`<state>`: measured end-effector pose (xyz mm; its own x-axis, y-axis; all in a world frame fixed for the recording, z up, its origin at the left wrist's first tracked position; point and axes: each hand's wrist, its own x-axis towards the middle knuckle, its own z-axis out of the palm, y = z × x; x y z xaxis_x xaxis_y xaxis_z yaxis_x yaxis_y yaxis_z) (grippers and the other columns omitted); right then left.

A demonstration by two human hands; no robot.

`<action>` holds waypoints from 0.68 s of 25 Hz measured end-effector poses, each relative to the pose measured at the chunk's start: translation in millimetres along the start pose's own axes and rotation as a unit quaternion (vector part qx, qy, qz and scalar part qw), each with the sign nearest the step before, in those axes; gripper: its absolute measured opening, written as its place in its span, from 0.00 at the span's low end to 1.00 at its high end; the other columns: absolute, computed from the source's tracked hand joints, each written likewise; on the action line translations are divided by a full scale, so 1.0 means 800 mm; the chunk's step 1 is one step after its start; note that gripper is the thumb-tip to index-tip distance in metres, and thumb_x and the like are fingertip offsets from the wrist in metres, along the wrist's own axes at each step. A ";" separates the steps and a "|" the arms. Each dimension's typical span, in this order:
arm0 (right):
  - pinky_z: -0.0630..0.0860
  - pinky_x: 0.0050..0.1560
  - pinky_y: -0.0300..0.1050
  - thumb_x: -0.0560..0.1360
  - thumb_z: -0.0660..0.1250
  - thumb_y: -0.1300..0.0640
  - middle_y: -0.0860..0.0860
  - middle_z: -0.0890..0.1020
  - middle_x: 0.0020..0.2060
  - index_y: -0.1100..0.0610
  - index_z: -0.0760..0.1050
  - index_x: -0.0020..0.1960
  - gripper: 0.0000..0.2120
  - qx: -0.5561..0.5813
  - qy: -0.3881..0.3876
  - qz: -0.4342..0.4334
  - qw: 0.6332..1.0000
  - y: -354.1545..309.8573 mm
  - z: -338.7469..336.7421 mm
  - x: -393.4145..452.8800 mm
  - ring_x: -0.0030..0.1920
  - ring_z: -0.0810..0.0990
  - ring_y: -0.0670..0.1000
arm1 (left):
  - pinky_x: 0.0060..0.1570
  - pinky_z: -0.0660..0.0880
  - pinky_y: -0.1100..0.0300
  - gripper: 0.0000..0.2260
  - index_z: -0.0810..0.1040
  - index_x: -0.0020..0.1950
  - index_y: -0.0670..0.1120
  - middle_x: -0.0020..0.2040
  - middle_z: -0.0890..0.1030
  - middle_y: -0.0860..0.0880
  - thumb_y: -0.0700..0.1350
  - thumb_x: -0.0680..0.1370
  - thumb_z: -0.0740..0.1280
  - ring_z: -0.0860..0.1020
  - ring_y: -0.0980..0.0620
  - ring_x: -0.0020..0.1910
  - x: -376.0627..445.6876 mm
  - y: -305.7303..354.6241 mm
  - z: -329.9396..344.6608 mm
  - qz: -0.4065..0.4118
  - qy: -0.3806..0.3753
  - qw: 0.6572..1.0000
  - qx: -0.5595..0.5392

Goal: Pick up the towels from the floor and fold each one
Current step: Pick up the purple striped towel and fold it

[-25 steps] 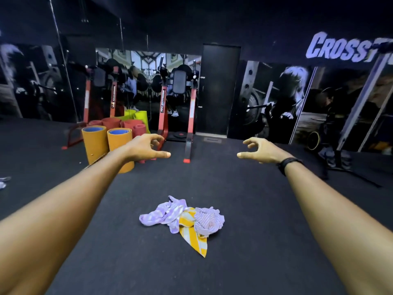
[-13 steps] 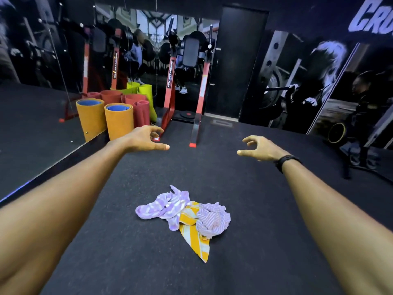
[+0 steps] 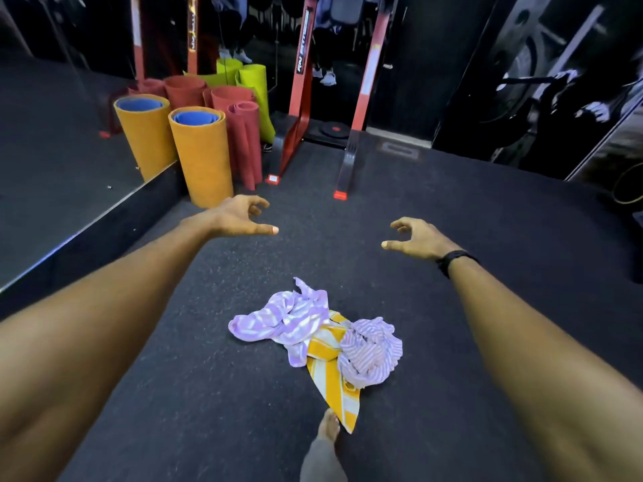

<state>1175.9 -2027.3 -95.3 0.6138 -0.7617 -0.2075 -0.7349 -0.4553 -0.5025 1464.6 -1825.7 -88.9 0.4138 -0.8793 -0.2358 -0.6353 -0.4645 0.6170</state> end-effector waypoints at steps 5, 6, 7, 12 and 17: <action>0.68 0.62 0.42 0.73 0.73 0.50 0.55 0.75 0.66 0.59 0.70 0.69 0.29 0.008 -0.058 0.018 0.998 0.051 0.070 0.180 0.67 0.73 0.53 | 0.65 0.67 0.57 0.35 0.66 0.73 0.46 0.70 0.72 0.43 0.55 0.71 0.73 0.72 0.47 0.68 0.152 -0.053 0.036 -0.066 -0.028 0.997 0.011; 0.68 0.63 0.43 0.73 0.72 0.50 0.56 0.75 0.66 0.60 0.69 0.69 0.29 0.004 -0.081 0.024 0.996 0.061 0.089 0.215 0.67 0.73 0.53 | 0.65 0.66 0.57 0.34 0.66 0.73 0.45 0.70 0.72 0.43 0.55 0.71 0.73 0.72 0.46 0.68 0.183 -0.064 0.047 -0.079 -0.046 0.996 0.015; 0.68 0.63 0.43 0.73 0.72 0.51 0.56 0.75 0.66 0.61 0.69 0.69 0.29 -0.006 -0.107 0.026 0.994 0.073 0.109 0.248 0.67 0.73 0.54 | 0.66 0.66 0.57 0.34 0.66 0.73 0.45 0.70 0.72 0.42 0.54 0.71 0.73 0.72 0.46 0.68 0.214 -0.076 0.057 -0.088 -0.059 0.994 0.019; 0.69 0.63 0.47 0.73 0.72 0.52 0.58 0.75 0.66 0.62 0.69 0.68 0.28 -0.029 -0.203 0.044 0.978 0.136 0.239 0.376 0.66 0.74 0.56 | 0.67 0.65 0.58 0.35 0.65 0.74 0.43 0.69 0.72 0.42 0.53 0.72 0.73 0.72 0.46 0.68 0.347 -0.161 0.129 -0.121 -0.107 0.987 0.022; 0.71 0.55 0.46 0.73 0.71 0.54 0.54 0.77 0.53 0.61 0.74 0.62 0.20 -0.012 -0.241 0.078 0.967 0.231 0.427 0.471 0.56 0.75 0.51 | 0.66 0.66 0.58 0.38 0.63 0.74 0.41 0.70 0.71 0.43 0.53 0.70 0.75 0.71 0.46 0.68 0.474 -0.298 0.282 -0.150 -0.214 0.965 0.004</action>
<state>1369.8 -2240.5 -553.2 0.5531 -0.5210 -0.6502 -0.8328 -0.3671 -0.4143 1625.6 -2072.0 -494.7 0.2730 -0.6679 -0.6923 -0.5344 -0.7037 0.4682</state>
